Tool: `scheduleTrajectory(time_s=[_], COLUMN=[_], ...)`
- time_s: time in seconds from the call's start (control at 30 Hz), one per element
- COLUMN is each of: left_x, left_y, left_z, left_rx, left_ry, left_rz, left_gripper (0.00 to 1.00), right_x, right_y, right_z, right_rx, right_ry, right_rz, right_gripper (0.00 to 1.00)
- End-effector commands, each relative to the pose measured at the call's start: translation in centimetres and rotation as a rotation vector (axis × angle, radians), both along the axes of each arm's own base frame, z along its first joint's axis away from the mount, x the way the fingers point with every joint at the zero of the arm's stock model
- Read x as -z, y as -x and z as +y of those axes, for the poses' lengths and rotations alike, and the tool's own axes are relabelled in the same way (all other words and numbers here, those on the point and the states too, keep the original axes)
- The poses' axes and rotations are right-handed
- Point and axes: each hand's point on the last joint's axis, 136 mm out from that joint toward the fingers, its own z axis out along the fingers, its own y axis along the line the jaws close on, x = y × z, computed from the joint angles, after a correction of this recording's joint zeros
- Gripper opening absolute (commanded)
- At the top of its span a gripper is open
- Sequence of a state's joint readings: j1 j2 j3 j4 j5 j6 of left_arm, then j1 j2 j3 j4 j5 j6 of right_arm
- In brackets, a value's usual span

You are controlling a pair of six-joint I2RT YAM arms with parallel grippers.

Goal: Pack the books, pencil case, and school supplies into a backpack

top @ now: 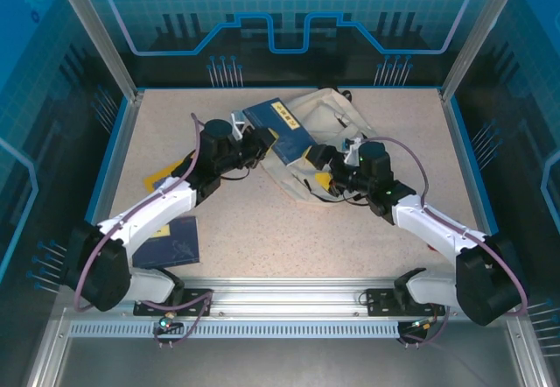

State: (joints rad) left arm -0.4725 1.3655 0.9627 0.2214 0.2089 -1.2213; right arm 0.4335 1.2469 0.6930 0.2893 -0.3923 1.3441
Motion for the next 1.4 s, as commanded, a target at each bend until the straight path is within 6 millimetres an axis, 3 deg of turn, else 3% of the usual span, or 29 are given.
scheduleTrajectory(time_s=[0.0,0.27,0.6,0.7,0.8,0.9,1.03,1.1,1.23,1.37], left_x=[-4.3,-4.1,-3.9,-4.0,-3.0,-1.5,0.5,1.8,3.8,6.1], left_y=[-1.4,-1.6,-0.9,-0.7,-0.6,-0.3,0.1,0.3,0.4,1.0], left_z=[-1.1,-2.1,-2.7,-2.9,-2.8,-2.7,-2.9,-2.9,-3.9,-6.3], left_rx=[-0.026,-0.027,-0.005,0.006,0.001,0.009,0.063,0.09,0.197,0.318], left_ry=[0.153,0.202,0.237,0.244,0.198,0.1,-0.05,-0.144,-0.303,-0.466], left_rz=[-0.065,-0.047,-0.035,-0.031,0.012,0.067,0.126,0.154,0.125,0.117], left_gripper=[0.0,0.0,0.0,0.0,0.0,0.13,0.54,0.66,0.76,0.76], right_x=[-5.1,-6.7,-7.3,-7.5,-7.6,-7.0,-6.5,-6.3,-6.2,-5.3], right_y=[-1.1,-2.6,-3.9,-4.4,-4.6,-4.5,-4.1,-3.7,-2.4,-0.8], right_z=[0.3,-0.4,-1.2,-1.3,-1.0,-1.5,-3.9,-5.4,-9.7,-14.7], right_rx=[0.022,0.08,0.165,0.177,0.14,0.147,0.204,0.22,0.276,0.343], right_ry=[-0.19,-0.295,-0.347,-0.344,-0.291,-0.185,-0.021,0.1,0.375,0.567], right_rz=[-0.073,-0.067,-0.059,-0.064,-0.083,-0.089,-0.13,-0.15,-0.165,-0.124], right_gripper=[0.99,0.85,0.55,0.44,0.23,0.08,0.04,0.03,0.02,0.03])
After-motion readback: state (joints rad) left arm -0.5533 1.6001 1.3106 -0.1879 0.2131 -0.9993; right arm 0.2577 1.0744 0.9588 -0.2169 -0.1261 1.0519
